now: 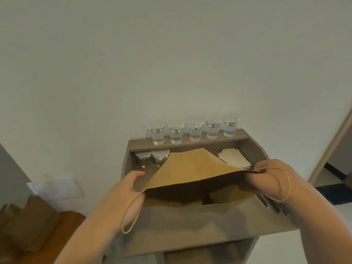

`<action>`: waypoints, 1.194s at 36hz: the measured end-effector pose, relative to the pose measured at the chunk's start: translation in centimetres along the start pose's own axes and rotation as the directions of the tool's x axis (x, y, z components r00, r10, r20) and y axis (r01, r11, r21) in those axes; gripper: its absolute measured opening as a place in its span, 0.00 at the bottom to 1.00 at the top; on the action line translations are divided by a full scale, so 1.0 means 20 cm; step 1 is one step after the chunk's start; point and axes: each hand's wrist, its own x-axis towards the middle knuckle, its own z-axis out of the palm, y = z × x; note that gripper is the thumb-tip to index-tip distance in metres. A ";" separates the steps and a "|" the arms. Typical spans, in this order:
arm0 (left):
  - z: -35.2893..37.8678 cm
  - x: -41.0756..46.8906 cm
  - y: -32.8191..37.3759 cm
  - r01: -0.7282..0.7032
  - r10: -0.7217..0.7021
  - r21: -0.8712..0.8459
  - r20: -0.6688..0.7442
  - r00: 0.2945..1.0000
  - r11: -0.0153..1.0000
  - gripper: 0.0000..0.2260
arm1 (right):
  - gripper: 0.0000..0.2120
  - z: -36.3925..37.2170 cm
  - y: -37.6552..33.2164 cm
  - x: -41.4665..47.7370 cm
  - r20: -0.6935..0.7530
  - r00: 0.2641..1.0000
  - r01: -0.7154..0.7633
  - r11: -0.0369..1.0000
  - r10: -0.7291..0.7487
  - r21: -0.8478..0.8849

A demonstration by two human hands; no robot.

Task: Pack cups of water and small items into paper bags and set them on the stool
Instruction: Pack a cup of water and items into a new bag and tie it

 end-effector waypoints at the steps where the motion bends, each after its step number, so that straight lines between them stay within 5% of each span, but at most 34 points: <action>1: -0.01 -0.01 -0.02 0.006 -0.007 0.042 0.023 1.000 0.999 0.25 | 0.12 0.01 -0.03 0.00 -0.001 1.000 0.012 1.000 -0.012 0.000; 9: -0.04 -0.14 -0.08 -0.089 0.003 0.202 0.390 0.921 0.975 0.35 | 0.13 0.13 -0.30 -0.01 0.123 0.978 0.177 0.980 -0.166 -0.087; 16: -0.10 -0.18 -0.11 -0.110 0.003 0.199 0.471 0.882 0.974 0.46 | 0.10 0.25 -0.57 0.01 0.274 0.938 0.268 0.947 -0.214 -0.178; 25: -0.16 -0.05 -0.19 -0.358 0.332 0.108 0.203 0.921 0.928 0.02 | 0.06 0.29 -0.77 0.16 0.489 0.832 0.414 0.881 -0.264 -0.229; 37: 0.04 0.41 -0.17 -0.347 0.292 0.272 0.223 0.930 0.898 0.12 | 0.06 0.48 -0.84 0.64 0.692 0.611 0.591 0.803 -0.384 -0.077; 43: 0.11 0.65 -0.11 -0.282 0.161 0.398 0.311 0.937 0.873 0.21 | 0.12 0.59 -0.78 0.92 0.634 0.558 0.638 0.766 -0.535 0.085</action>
